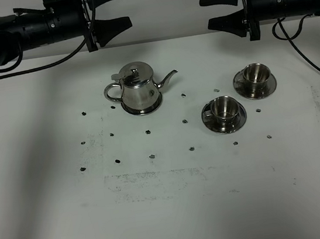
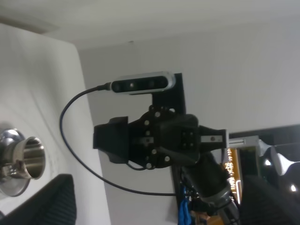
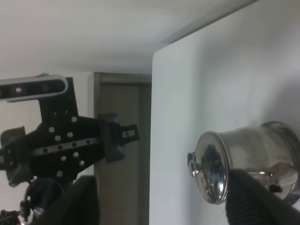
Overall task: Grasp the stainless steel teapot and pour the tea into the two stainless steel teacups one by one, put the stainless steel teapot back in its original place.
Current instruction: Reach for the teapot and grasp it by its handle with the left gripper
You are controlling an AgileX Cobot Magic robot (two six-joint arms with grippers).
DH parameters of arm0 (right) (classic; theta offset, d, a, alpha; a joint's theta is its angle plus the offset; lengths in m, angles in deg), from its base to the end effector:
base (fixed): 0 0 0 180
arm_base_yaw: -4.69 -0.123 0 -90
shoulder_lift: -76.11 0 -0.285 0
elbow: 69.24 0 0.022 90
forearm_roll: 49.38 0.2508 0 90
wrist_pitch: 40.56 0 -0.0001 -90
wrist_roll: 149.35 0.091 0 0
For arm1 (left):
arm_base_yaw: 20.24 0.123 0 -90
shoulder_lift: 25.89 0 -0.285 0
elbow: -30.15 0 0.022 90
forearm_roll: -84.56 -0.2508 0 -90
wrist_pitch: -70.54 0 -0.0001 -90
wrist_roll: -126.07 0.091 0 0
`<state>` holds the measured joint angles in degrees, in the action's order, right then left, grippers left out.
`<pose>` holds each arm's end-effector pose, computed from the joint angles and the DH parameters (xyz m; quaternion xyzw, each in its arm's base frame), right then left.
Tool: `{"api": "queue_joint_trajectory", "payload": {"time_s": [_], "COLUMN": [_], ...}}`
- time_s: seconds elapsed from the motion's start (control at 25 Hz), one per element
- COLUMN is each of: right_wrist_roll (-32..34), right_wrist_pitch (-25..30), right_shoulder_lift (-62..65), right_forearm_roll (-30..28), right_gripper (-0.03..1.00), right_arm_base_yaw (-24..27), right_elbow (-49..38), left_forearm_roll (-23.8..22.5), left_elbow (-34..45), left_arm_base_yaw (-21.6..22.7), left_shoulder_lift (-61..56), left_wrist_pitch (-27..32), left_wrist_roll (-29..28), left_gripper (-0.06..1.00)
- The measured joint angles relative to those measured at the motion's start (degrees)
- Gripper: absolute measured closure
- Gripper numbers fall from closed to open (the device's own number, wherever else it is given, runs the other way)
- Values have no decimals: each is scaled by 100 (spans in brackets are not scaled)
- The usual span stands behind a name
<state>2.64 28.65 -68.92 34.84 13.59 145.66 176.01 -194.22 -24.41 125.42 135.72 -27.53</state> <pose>0.5109 0.0057 0.2016 0.1080 0.7705 0.5946 0.2029 0.5260 -0.1212 0.1987 -0.0626 0.7391 -0.6472 0.1760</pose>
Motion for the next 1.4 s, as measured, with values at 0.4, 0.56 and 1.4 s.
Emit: {"api": "queue_joint_trajectory", "payload": {"time_s": [0.4,0.56,1.4], "right_wrist_roll": [2,2,-740], "right_wrist_pitch": [1,1,-634], "right_shoulder_lift": [0,0,83], "right_forearm_roll": [0,0,-2567], "right_gripper": [38,38,45], "right_arm_base_yaw": [0,0,0], "right_elbow": [0,0,712], "left_forearm_roll": [-31,-31,-4084], "left_elbow": [0,0,-2062], "left_arm_base_yaw": [0,0,-64], "left_shoulder_lift": [0,0,-51], "left_wrist_pitch": [-5,-11,-322], "left_wrist_roll": [-9,-9,-306], "left_gripper": [24,24,45]}}
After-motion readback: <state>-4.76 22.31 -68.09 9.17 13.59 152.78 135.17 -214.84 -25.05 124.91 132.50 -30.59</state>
